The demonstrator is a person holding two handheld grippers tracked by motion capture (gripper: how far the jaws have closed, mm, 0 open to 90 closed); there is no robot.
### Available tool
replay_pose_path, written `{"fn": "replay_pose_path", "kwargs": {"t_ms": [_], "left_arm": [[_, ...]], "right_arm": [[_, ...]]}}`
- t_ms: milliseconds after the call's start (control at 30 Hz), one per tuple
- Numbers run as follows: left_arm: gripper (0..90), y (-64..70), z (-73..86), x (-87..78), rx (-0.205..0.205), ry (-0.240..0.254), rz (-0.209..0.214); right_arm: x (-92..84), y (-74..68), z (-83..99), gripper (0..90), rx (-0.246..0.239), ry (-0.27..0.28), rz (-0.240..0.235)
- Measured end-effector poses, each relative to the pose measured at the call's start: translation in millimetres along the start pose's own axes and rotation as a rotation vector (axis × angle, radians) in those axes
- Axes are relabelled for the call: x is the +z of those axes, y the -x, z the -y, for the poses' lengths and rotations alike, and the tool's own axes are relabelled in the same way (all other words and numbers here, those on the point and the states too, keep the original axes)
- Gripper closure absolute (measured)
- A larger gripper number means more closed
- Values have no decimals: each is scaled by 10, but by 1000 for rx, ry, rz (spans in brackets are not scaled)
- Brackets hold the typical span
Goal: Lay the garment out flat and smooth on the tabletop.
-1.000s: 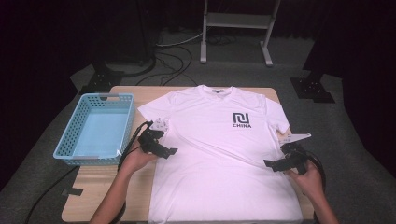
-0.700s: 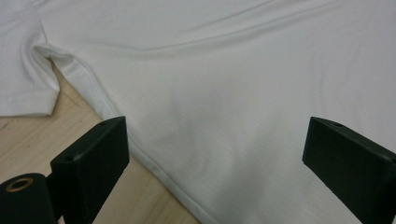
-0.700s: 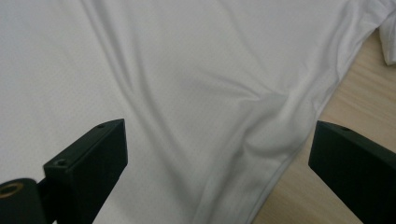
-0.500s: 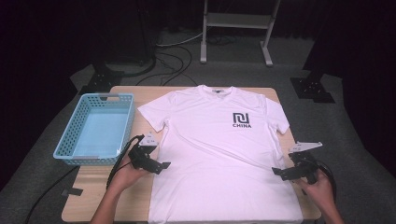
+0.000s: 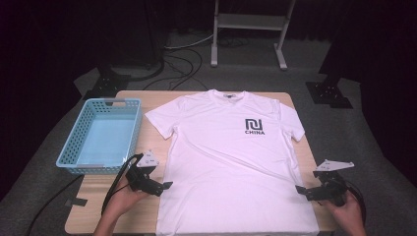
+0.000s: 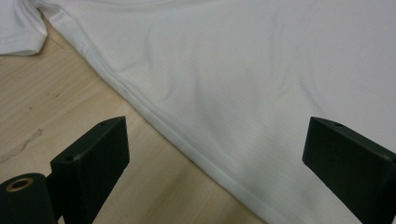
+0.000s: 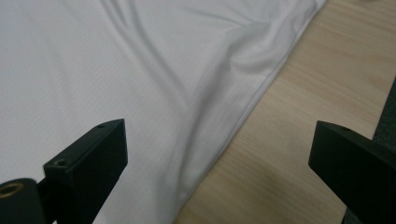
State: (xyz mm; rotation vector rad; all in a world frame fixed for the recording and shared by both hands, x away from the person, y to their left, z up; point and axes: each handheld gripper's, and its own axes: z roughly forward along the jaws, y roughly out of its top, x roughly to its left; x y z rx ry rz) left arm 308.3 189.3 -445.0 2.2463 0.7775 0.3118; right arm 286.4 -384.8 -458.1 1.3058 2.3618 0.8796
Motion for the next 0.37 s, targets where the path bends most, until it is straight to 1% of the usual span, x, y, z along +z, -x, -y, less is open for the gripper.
{"fn": "replay_pose_path", "kwargs": {"t_ms": [267, 300, 367], "left_arm": [[63, 83, 146, -80, -7, -5, -16], [60, 100, 166, -90, -11, -3, -21], [53, 138, 212, -105, -23, 17, -18]], "right_arm": [[-132, 7, 221, 41, 23, 26, 7], [-149, 0, 247, 41, 27, 33, 8], [-184, -21, 303, 41, 32, 52, 14]]}}
